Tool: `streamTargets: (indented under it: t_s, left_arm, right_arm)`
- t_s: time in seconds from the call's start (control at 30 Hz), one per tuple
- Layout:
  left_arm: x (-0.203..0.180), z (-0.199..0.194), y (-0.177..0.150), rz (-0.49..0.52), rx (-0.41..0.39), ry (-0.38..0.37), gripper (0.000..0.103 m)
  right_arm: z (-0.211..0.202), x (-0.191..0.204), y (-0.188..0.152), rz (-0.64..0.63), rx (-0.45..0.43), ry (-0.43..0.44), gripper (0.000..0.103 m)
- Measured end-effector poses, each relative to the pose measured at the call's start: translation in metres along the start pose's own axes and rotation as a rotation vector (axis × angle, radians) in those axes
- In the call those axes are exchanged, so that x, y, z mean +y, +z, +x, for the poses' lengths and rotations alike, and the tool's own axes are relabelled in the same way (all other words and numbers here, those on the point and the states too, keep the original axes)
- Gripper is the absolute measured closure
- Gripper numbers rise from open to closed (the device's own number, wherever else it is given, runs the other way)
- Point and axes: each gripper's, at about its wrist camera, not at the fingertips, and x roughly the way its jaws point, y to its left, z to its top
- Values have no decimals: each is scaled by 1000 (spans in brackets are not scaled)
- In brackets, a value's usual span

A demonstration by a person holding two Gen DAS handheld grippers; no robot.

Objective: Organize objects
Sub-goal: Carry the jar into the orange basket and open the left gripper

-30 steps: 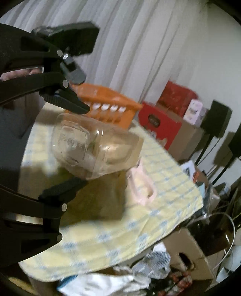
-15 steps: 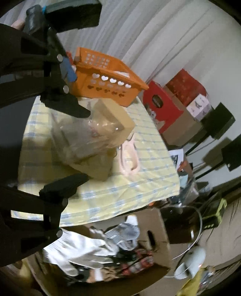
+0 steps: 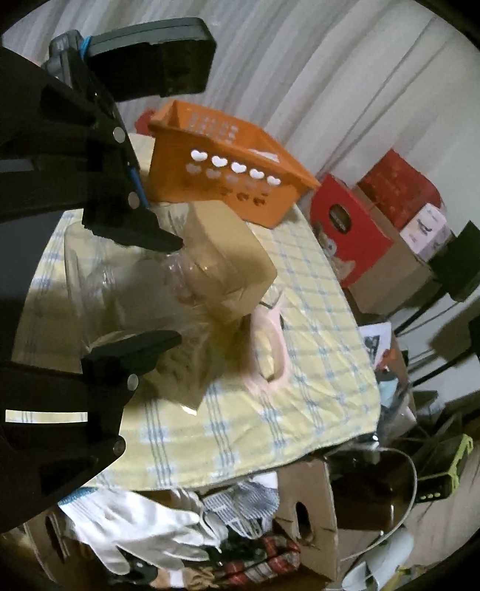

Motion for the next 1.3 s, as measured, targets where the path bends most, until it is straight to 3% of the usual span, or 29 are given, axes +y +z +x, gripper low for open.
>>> streamTargets:
  t_s: [0.3, 0.67, 1.0, 1.3]
  left_arm:
    - [-15, -30, 4, 52, -59, -12, 55]
    - [-15, -112, 31, 71, -174, -42, 55]
    - [41, -178, 61, 28, -262, 30, 55]
    - [126, -210, 86, -12, -227, 128, 55]
  right_arm:
    - [-22, 21, 3, -5, -52, -11, 59]
    - [-52, 102, 26, -95, -135, 2, 60]
    - [-4, 178, 48, -127, -101, 114, 61]
    - [83, 233, 59, -80, 18, 213, 61]
